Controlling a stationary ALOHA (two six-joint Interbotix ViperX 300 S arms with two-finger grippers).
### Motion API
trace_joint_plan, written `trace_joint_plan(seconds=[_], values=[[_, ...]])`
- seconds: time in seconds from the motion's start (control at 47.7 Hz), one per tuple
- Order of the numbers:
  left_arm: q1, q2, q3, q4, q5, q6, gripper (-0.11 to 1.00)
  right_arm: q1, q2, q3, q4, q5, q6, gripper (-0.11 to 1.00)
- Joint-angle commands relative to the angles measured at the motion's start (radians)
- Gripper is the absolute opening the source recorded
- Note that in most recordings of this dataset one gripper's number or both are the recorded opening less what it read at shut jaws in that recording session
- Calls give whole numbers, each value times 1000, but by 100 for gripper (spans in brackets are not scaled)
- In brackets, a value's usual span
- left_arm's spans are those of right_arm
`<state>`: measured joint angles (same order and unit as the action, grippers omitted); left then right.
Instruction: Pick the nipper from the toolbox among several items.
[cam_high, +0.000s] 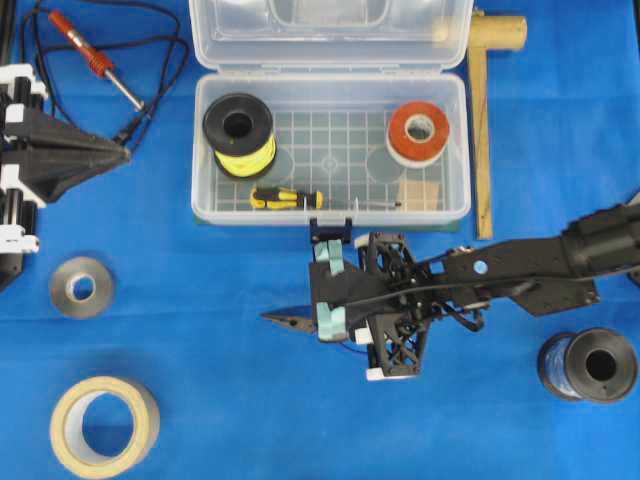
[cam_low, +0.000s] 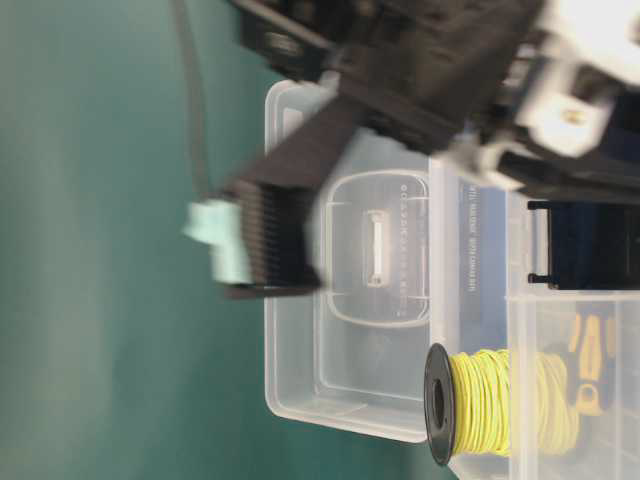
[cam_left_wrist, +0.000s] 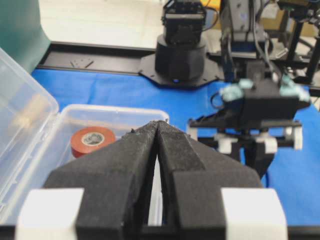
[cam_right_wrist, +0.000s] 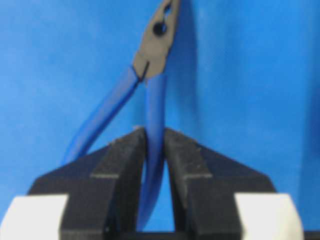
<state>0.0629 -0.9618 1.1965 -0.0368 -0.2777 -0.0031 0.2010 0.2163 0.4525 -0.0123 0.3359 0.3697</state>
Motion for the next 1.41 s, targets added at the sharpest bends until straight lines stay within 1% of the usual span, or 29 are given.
trace_joint_plan(seconds=[0.0, 0.189, 0.336, 0.378, 0.462, 0.483, 0.546, 0.587, 0.629, 0.65, 0.713, 0.776, 0.902, 1.049, 1.154, 1.238, 1.385], values=[[2, 5, -8, -2, -5, -2, 0, -2, 3, -11, 5, -12, 11, 13], [3, 5, -6, -2, -5, -2, 0, -2, 20, -11, 3, -11, 15, 13], [3, 5, -3, 0, -3, -2, 0, -11, 17, -11, 2, 21, 15, 14], [2, 5, -2, -2, -3, -2, 0, -15, 12, -11, 0, 38, 14, 21], [3, 5, -2, -2, 0, -2, 0, -26, -17, -12, -12, 77, 8, 46], [2, 3, -2, -2, 2, -2, 0, -32, -37, -12, -23, 91, 9, 54], [3, 5, -2, -2, 5, -3, 0, -44, -89, -8, -44, 114, 14, 71], [2, 5, -2, 0, 8, -3, 0, -52, -129, -3, -60, 124, 14, 80], [3, 3, -2, -2, 9, -3, 0, -57, -173, 3, -80, 133, 14, 85], [2, 3, -2, -2, 11, -3, 0, -60, -198, 8, -92, 137, 14, 85], [2, 5, -2, -2, 11, -5, 0, -71, -288, 28, -132, 150, 18, 80], [2, 3, -2, -2, 11, -9, 0, -78, -367, 54, -169, 153, 21, 80], [3, 3, 0, -2, 11, -9, 0, -97, -526, 135, -219, 144, 25, 81], [2, 3, 2, -2, 9, -9, 0, -121, -696, 253, -236, 92, 25, 82], [2, 5, 3, -2, 11, -9, 0, -126, -844, 345, -245, 51, 23, 81], [2, 3, 6, -2, 11, -9, 0, -130, -966, 428, -249, 15, 23, 81], [2, 3, 11, -2, 9, -9, 0, -153, -1140, 551, -255, -37, 23, 81]])
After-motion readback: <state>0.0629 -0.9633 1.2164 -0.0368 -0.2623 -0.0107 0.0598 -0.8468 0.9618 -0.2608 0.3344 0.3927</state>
